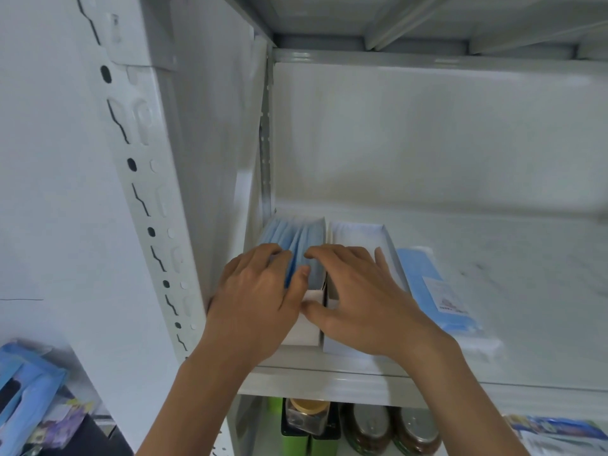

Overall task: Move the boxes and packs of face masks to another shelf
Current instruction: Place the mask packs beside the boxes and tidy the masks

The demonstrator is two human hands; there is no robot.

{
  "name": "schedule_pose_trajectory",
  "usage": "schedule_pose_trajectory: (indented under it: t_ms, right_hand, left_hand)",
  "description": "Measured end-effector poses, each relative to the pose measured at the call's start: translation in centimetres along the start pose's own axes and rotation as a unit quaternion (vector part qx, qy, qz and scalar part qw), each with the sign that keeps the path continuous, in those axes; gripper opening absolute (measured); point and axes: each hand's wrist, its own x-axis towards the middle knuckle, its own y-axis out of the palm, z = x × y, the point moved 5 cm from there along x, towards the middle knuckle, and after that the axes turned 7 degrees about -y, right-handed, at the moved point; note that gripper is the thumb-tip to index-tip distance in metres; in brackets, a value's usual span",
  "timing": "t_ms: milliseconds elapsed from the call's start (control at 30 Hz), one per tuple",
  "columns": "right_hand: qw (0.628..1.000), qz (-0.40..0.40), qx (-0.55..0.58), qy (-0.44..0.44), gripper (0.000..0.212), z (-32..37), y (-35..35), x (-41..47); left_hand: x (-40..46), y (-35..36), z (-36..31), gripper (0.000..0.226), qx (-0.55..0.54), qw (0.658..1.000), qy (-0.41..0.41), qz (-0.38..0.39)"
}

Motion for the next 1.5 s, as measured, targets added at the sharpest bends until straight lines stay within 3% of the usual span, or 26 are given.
schedule_pose_trajectory:
  t_ms: [300,400,500,567,633,800,933,1033,1200,1367,1500]
  right_hand:
    - [0.999,0.003,-0.039,-0.017,0.042,0.0,0.1,0.0]
    - [0.999,0.017,-0.04,-0.026,0.05,0.0,0.4,0.1]
    - [0.999,0.04,0.022,-0.006,0.07,-0.4,0.3,0.1]
    - [0.998,0.048,0.05,0.008,0.076,-0.7,0.2,0.1]
    - [0.996,0.055,0.073,0.013,0.08,-0.8,0.3,0.2]
    - [0.982,0.029,0.178,0.056,0.085,-1.4,-0.1,0.3]
    - [0.962,-0.004,0.261,0.076,0.084,-1.8,-0.2,0.2]
    - [0.959,-0.035,0.267,0.09,0.08,-2.2,-0.4,0.2]
    - [0.967,-0.032,0.24,0.084,0.071,-2.5,-0.2,0.2]
    - [0.982,-0.037,0.175,0.054,0.049,-2.1,-0.3,0.5]
    - [0.988,-0.014,0.149,0.037,0.055,-1.7,0.0,0.5]
  left_hand:
    - [-0.1,-0.1,-0.2,0.06,-0.019,0.999,0.03,0.014]
    - [-0.1,-0.1,-0.2,0.053,-0.028,0.999,0.031,0.007]
    - [0.4,-0.4,-0.1,0.034,-0.056,0.998,0.011,0.001]
    - [1.0,-0.5,-0.4,0.036,-0.036,0.999,-0.007,0.014]
    - [1.9,-0.5,-1.1,0.042,0.006,0.998,-0.026,0.048]
    - [4.4,-0.5,-2.1,0.034,0.1,0.986,-0.058,0.121]
    - [5.2,-0.2,-2.1,0.034,0.106,0.979,-0.089,0.151]
    - [5.4,-0.2,-1.9,0.026,0.047,0.987,-0.104,0.117]
    - [4.4,-1.1,-0.7,0.025,-0.14,0.981,-0.135,-0.008]
    - [3.8,-0.8,-0.7,0.038,-0.049,0.994,-0.098,0.027]
    - [3.0,-1.1,-1.2,0.025,-0.102,0.995,0.012,-0.016]
